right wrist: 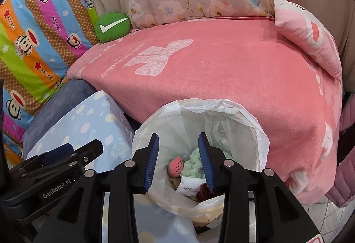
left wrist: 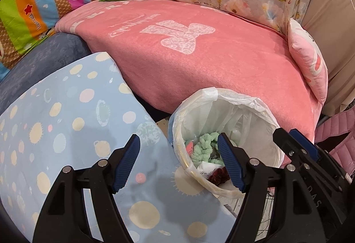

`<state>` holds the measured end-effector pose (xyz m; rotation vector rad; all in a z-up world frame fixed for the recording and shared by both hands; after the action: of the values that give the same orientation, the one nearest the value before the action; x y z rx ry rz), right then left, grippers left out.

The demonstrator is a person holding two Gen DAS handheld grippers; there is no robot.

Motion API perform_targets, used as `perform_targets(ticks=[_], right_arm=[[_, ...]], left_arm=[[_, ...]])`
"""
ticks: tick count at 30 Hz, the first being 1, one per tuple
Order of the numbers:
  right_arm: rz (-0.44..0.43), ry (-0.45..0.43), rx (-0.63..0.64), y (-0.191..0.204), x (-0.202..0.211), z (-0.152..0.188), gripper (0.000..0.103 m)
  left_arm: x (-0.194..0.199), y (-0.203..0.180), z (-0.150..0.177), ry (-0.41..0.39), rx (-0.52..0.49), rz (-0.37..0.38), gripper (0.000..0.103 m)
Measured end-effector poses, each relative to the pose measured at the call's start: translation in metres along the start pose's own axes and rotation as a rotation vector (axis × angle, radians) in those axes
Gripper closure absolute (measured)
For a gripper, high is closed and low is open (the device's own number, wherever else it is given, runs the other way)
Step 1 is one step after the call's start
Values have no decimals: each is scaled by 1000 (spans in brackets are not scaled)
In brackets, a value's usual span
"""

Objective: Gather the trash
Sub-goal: 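Withdraw both open grippers from the bin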

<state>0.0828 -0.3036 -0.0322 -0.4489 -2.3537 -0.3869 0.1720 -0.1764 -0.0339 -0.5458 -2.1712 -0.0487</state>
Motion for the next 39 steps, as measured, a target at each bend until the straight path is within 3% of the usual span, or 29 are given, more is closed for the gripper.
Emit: perform_targets(ticks=[7, 9, 10, 17, 22, 35, 39], right_arm=[[48, 19, 55, 6, 6, 8, 60], [59, 23, 73, 9, 8, 11, 56], [63, 23, 79, 10, 9, 13, 54], [105, 24, 139, 15, 19, 23, 47], [147, 1, 159, 15, 30, 31, 28], [189, -6, 210, 16, 40, 45, 17], [191, 9, 206, 13, 38, 50, 7]], left_arm=[[9, 11, 9, -10, 5, -33, 34], [12, 13, 12, -20, -3, -50, 21], [15, 14, 14, -31, -7, -60, 20], [24, 20, 26, -53, -53, -104, 17], [28, 28, 34, -58, -56, -134, 15], [32, 39, 58, -33, -88, -186, 11], [30, 41, 63, -17, -82, -189, 11]])
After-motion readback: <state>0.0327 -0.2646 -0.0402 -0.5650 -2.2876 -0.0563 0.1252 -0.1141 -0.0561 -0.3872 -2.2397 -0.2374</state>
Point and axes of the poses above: each gripper's, at about its wrist camera, not at the fingertips, and x roughly against the way its jaws point, y to its left, z to its underside, the point moved 2 cm from there along -x, roughly the way its jaws point, and after that the axes turned 4 degrees about x, right-handed, at the moved point
